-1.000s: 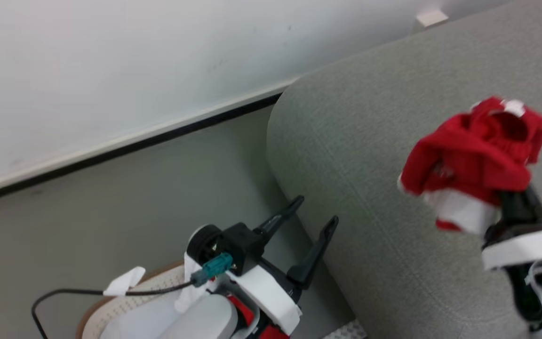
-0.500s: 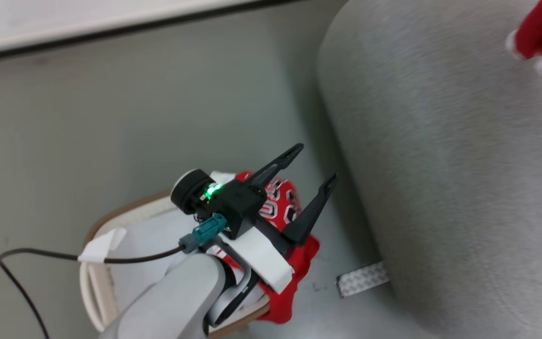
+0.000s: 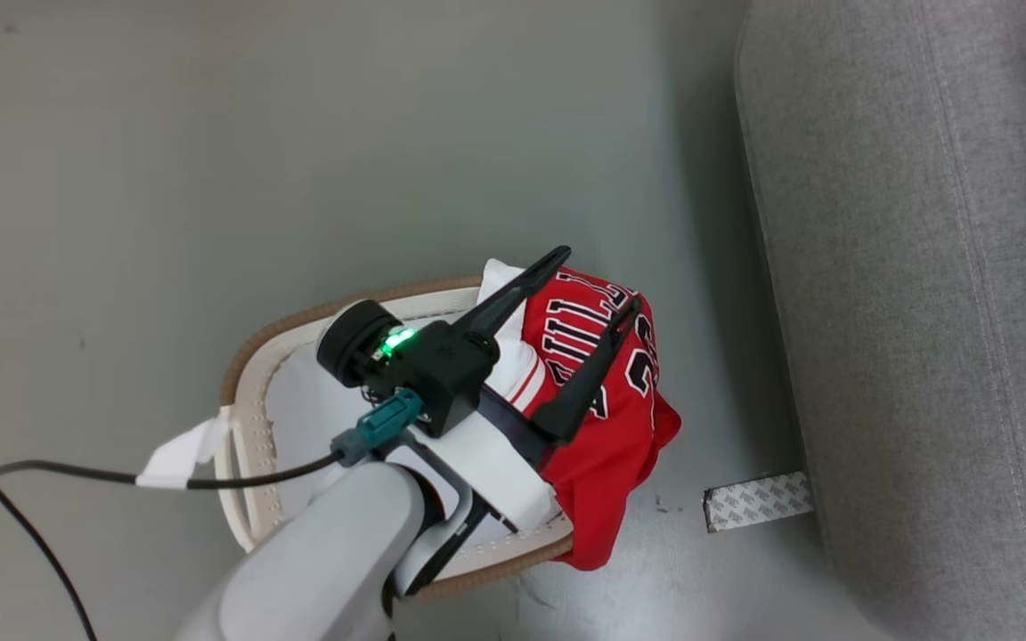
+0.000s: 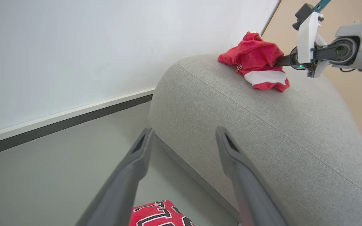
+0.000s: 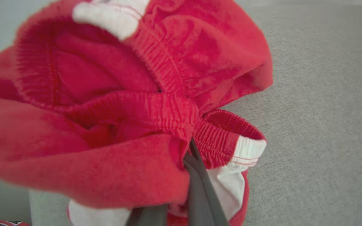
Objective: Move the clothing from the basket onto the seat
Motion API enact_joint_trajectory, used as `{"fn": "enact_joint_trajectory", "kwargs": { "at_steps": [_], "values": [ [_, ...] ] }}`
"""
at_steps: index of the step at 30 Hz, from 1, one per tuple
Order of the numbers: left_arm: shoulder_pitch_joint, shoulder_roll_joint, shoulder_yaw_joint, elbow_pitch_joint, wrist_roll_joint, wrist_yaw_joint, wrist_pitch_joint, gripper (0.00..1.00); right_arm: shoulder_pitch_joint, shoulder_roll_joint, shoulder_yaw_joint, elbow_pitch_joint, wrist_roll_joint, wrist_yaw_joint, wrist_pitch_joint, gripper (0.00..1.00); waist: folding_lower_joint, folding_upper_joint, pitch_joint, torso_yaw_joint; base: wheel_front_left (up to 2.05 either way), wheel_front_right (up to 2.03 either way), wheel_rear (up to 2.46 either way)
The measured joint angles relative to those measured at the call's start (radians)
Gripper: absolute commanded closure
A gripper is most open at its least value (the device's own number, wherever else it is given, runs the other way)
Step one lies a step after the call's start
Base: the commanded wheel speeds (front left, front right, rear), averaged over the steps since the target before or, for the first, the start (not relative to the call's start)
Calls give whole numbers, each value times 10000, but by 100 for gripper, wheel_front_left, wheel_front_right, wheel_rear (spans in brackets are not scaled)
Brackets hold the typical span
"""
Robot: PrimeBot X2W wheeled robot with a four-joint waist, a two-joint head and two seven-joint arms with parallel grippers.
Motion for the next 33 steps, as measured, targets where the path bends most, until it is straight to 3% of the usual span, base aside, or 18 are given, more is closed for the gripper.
{"fn": "enact_joint_trajectory", "kwargs": {
  "at_steps": [1,2,11,20,29,33],
  "values": [
    [-4,0,10,27,-15,10,-36,0,-35,-63,38,138,50,0,31,25,0,0,-41,16,0,0,0],
    [-7,0,19,46,-17,12,-71,0,-45,-123,109,217,90,0,113,0,-1,0,-94,29,0,0,0],
    [428,-2,82,654,-316,117,-389,0,535,-441,1331,61,169,0,-171,0,-2,0,-1185,-17,0,0,0],
    [1601,58,639,1174,-976,589,-957,0,1965,-1170,2592,-2159,734,0,-1093,0,-5,0,-3297,-8,0,0,0],
    [2921,357,1680,1208,-1582,1292,-1256,0,3718,-1210,2234,-4625,892,0,-2504,0,-7,0,-5466,335,0,0,0],
    [3553,470,2013,1001,-1620,1605,-1317,0,4809,-685,1417,-5616,543,-2,-3014,0,-8,0,-6100,691,0,0,0]
  ]
}}
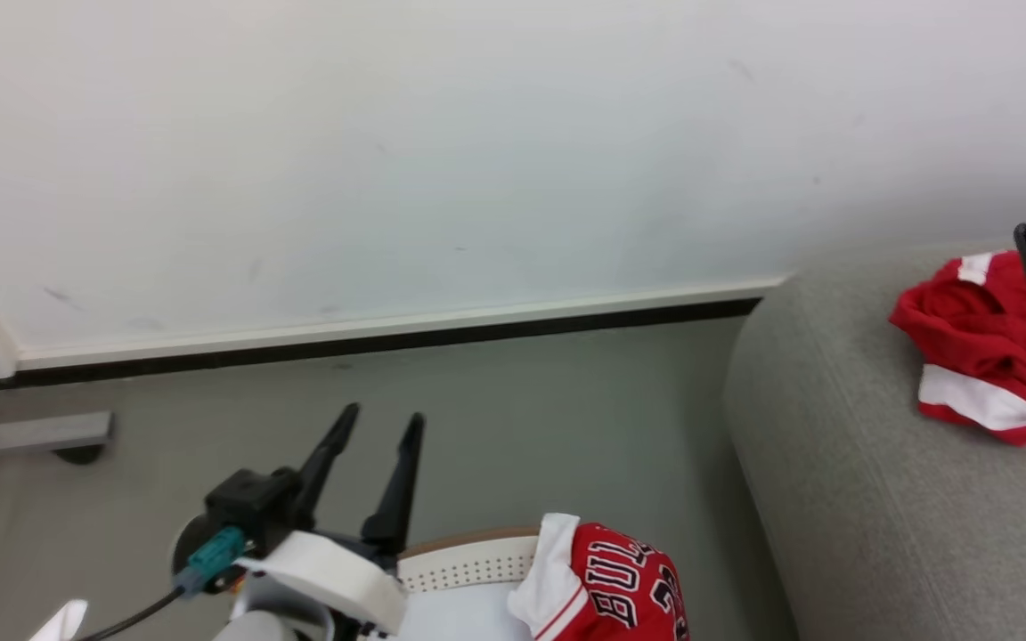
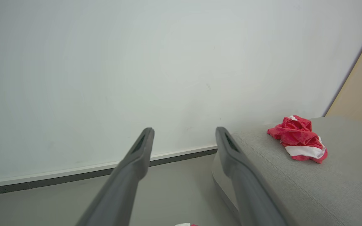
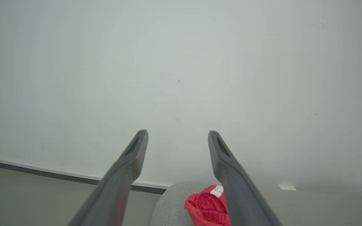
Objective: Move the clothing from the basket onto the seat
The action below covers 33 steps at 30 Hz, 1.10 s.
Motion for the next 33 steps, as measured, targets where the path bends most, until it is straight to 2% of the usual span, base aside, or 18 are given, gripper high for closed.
{"fn": "enact_joint_trajectory", "kwargs": {
  "at_steps": [4,7,13,17,23,33],
  "values": [
    [572,198,499,-234,180,391,-42,0,1267,830,-1064,-1131,-639,0,-483,0,1,0,-285,428,0,0,0],
    [913,199,1120,-623,385,487,-50,0,2346,1553,-1801,-2063,-1220,0,-811,0,2,0,-370,662,0,0,0],
    [1673,-46,2470,-1035,993,272,-59,0,4537,3394,-2685,-3463,-1964,0,-1463,0,3,0,-309,830,0,0,0],
    [2232,-500,3103,-1120,1373,4,-59,0,5403,4048,-2917,-3639,-2236,0,-1898,0,4,0,-275,796,0,0,0],
    [2701,-1083,3749,-993,1835,-512,-59,0,5713,4307,-2640,-3348,-2382,0,-2121,0,5,0,-253,700,0,0,0],
    [2656,-1603,4370,-685,2512,-1221,-59,0,5536,4324,-2508,-3047,-2382,0,-2249,0,6,0,-232,699,0,0,0]
  ]
}}
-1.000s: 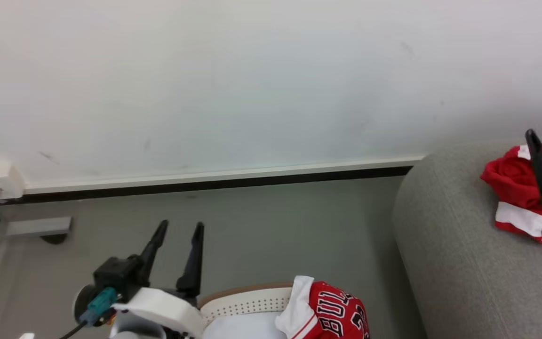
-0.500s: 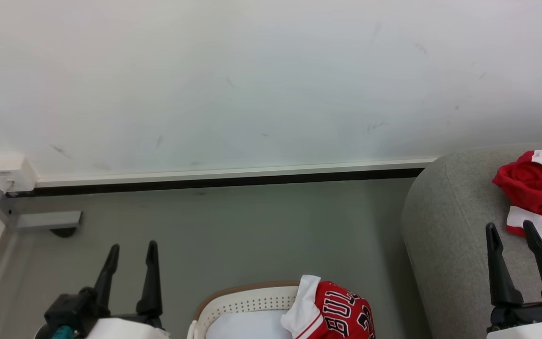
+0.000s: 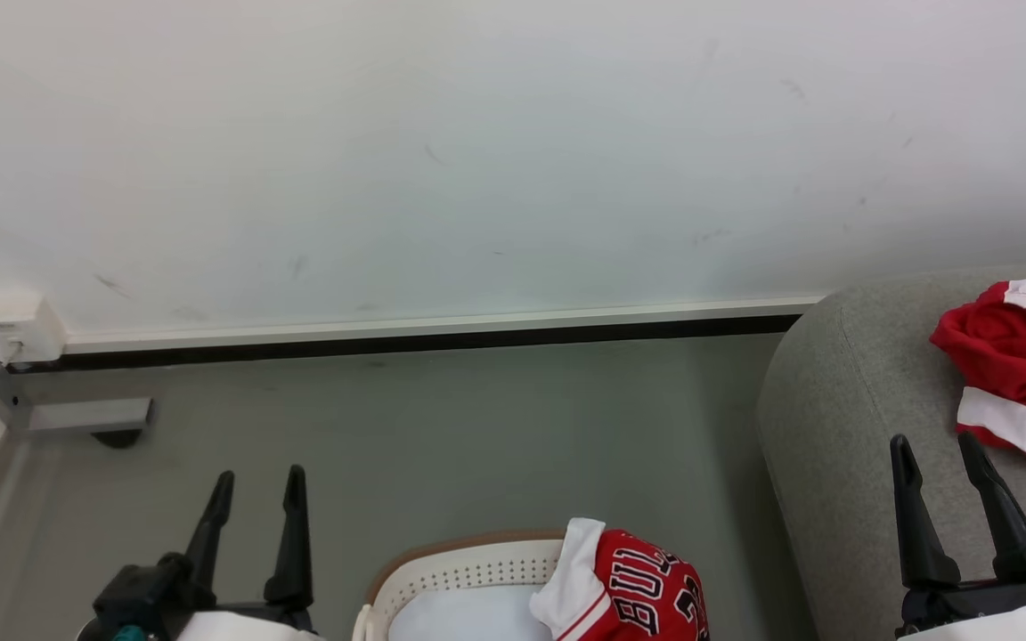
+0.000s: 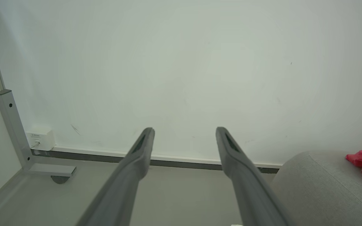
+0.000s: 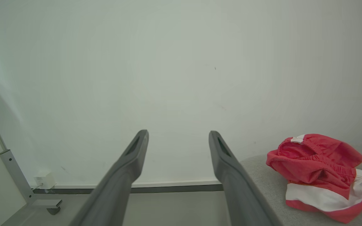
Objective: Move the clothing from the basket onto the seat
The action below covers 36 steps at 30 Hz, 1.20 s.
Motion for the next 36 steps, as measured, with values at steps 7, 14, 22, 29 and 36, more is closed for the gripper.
{"fn": "enact_joint_trajectory", "kwargs": {
  "at_steps": [7,14,22,29,36],
  "values": [
    [-143,-272,102,257,313,-410,0,0,-43,-4,125,117,17,0,-29,0,0,0,36,-74,0,0,0],
    [-256,-449,44,658,414,-671,-2,0,-223,2,157,291,82,0,-86,0,0,0,133,-428,0,0,0],
    [-1264,-593,-807,1944,474,-905,274,0,-551,59,-161,357,125,0,-205,0,1,0,1006,-1013,0,0,0],
    [-2599,-546,-1409,3064,669,-1143,757,0,-1108,148,-755,217,153,0,-309,0,2,0,2236,-1667,0,0,0],
    [-3807,-322,-1977,4364,742,-1319,1465,0,-1668,464,-980,-82,174,0,-353,0,2,0,3653,-2301,0,0,0]
  ]
}}
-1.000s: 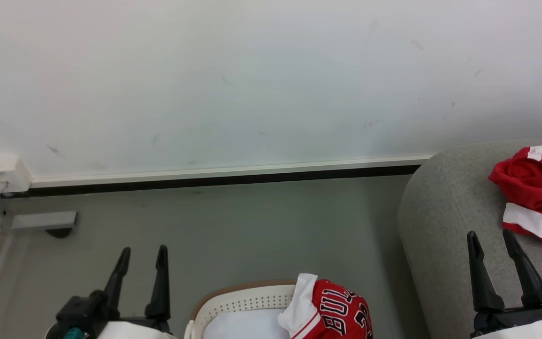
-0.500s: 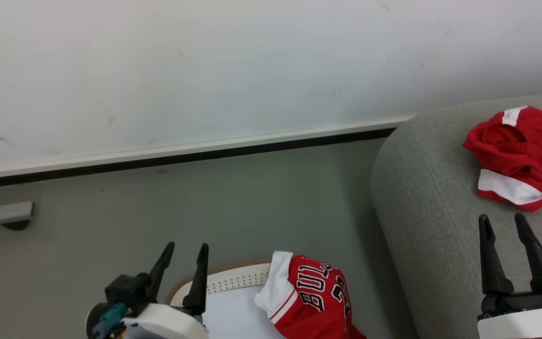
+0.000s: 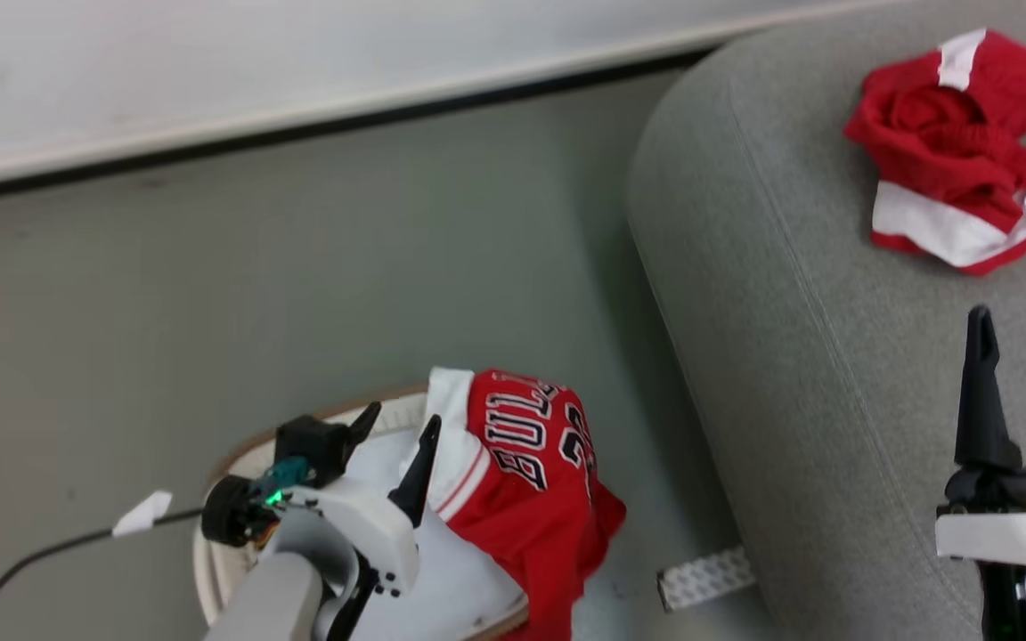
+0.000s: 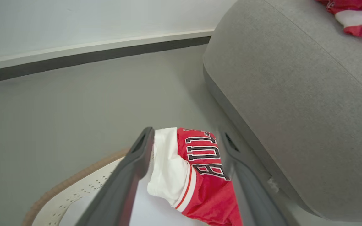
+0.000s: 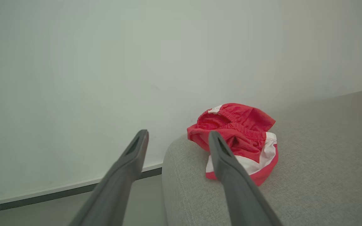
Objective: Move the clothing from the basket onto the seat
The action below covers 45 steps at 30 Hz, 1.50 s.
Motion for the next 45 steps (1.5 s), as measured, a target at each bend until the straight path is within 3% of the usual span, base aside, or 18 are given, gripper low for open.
{"fn": "enact_joint_trajectory", "kwargs": {
  "at_steps": [9,15,20,32,34,35,36,37,38,45],
  "values": [
    [-1361,314,-940,1839,-324,-134,1409,0,-952,282,-374,-462,6,0,-4,0,1,0,1763,-596,0,0,0],
    [-2004,911,-2602,2510,-1250,-161,2107,0,-1359,458,-303,-614,4,0,-4,0,1,0,2683,-947,0,0,0],
    [-2778,1588,-3323,2949,-1515,-155,2086,0,-1494,564,-88,-625,10,0,-17,0,0,0,3297,-1251,0,0,0],
    [-4144,2130,-5352,3064,-2462,-157,1685,0,-1858,644,370,-506,562,0,-19,0,0,0,4384,-1835,0,0,0],
    [-4294,2182,-5540,3122,-2581,-157,1582,4,-1874,646,458,-476,637,0,-19,0,-1,0,4510,-1887,0,0,0],
    [-4347,2209,-5632,3166,-2665,-157,1546,18,-1891,646,500,-453,662,0,-19,0,-1,0,4566,-1908,0,0,0],
    [-4389,2238,-5737,3196,-2809,-157,1503,39,-1918,648,543,-437,679,0,-19,0,-1,0,4615,-1928,0,0,0],
    [-4436,2259,-5862,3216,-2909,-157,1434,66,-1956,650,566,-414,708,0,-19,0,-1,0,4650,-1943,0,0,0],
    [-4474,2268,-5962,3229,-2974,-157,1415,100,-2001,650,579,-397,721,0,-19,0,-1,0,4679,-1952,0,0,0],
    [-4592,2265,-6558,3515,-3649,-157,894,100,-2063,656,569,-180,688,0,-19,0,-1,0,4460,-1836,0,0,0]
  ]
}}
